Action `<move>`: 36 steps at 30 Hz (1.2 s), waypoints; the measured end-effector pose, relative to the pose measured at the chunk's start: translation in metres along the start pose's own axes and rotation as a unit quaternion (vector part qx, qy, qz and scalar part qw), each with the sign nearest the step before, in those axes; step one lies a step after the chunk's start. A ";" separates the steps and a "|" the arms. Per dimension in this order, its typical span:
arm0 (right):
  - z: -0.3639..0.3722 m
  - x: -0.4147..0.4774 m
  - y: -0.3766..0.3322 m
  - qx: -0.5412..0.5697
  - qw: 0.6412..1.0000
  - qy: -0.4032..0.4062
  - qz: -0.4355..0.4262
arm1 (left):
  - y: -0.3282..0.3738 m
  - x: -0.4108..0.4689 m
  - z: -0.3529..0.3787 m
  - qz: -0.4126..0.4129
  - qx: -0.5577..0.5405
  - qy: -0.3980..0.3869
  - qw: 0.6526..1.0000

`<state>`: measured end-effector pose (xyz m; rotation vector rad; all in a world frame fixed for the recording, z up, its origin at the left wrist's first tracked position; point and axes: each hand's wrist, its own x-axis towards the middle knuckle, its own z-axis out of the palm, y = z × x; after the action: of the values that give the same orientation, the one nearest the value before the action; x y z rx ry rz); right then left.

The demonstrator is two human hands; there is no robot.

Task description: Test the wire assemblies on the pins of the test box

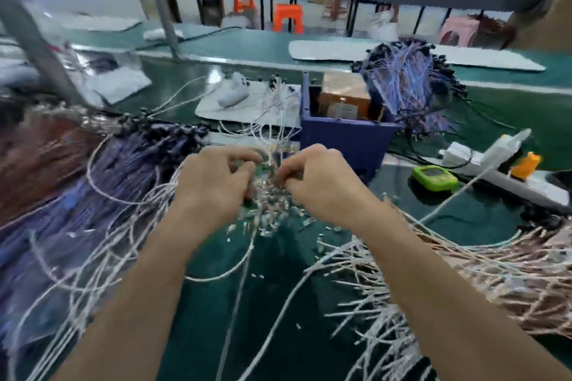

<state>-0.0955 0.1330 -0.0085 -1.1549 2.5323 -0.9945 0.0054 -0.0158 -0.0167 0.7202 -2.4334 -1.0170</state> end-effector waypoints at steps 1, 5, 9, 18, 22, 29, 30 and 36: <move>0.009 0.009 -0.008 -0.003 1.000 -0.021 -0.007 | -0.013 0.002 -0.010 -0.021 0.004 0.019 1.000; 0.047 0.046 -0.041 -0.064 0.990 -0.123 -0.031 | -0.055 0.008 -0.050 -0.063 0.090 0.041 0.993; 0.074 0.067 -0.060 -0.185 0.962 -0.189 -0.070 | -0.080 0.005 -0.078 -0.067 0.095 0.032 0.993; 0.102 0.078 -0.070 -0.221 0.964 -0.140 -0.051 | -0.100 -0.005 -0.073 -0.100 0.136 0.040 0.985; 0.086 0.073 -0.070 -0.171 0.984 -0.028 -0.031 | -0.101 -0.006 -0.078 -0.094 0.172 0.065 0.978; 0.033 0.072 -0.073 -0.012 0.992 0.125 0.013 | -0.107 -0.002 -0.079 -0.130 0.299 0.123 0.937; 0.027 0.071 -0.071 0.012 0.989 0.143 0.020 | -0.106 -0.002 -0.079 -0.146 0.317 0.122 0.929; -0.003 0.052 -0.047 0.100 0.972 0.196 0.077 | -0.078 -0.012 -0.083 -0.091 0.232 0.122 0.961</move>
<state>-0.1040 0.0744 0.0287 -0.7527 2.6739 -1.5199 0.0835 -0.0993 -0.0220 1.1647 -2.4325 -0.3752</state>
